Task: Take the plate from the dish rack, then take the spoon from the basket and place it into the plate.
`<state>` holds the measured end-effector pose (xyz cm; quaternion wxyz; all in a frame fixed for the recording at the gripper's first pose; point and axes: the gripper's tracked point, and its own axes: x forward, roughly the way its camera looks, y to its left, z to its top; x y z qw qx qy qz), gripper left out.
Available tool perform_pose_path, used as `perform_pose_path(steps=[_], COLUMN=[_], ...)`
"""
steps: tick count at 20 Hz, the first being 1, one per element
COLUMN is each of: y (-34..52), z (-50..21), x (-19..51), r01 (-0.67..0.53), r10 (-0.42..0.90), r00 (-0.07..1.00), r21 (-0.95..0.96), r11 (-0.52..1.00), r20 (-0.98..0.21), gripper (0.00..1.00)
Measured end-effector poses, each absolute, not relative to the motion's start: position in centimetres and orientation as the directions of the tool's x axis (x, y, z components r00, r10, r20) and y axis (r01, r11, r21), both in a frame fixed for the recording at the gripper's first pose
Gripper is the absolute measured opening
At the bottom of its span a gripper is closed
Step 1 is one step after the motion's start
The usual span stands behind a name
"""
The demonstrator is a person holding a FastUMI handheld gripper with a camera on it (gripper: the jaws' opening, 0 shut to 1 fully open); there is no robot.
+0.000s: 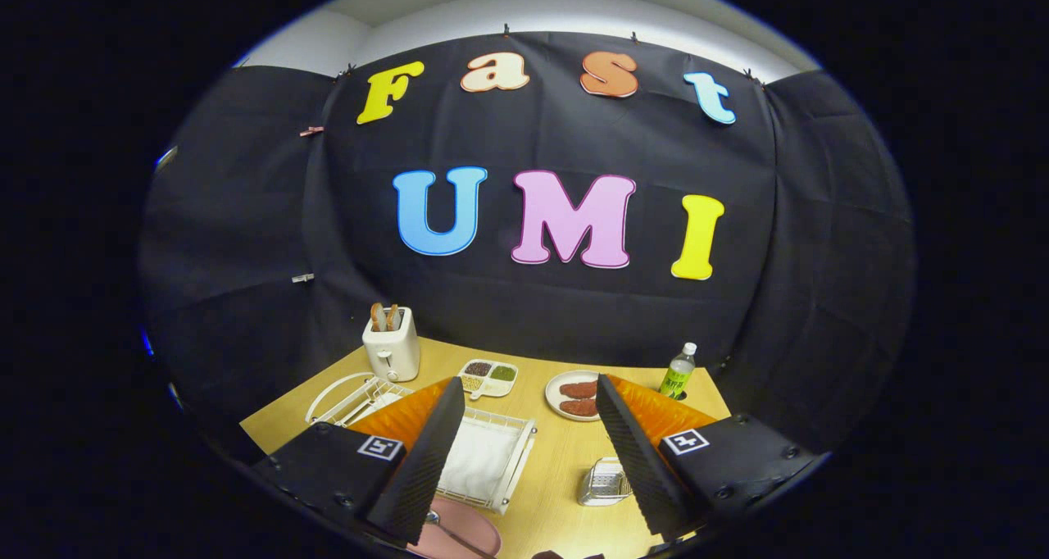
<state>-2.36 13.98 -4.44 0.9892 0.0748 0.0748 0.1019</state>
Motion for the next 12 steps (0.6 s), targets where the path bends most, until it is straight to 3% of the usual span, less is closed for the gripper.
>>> perform_pose_path(steps=[12], y=[14.8], z=[-3.7], x=[-3.9], r01=[-0.214], r10=[0.221], r00=[0.969], r21=[0.077], r11=[0.974], r20=[-0.109], gripper=[0.98])
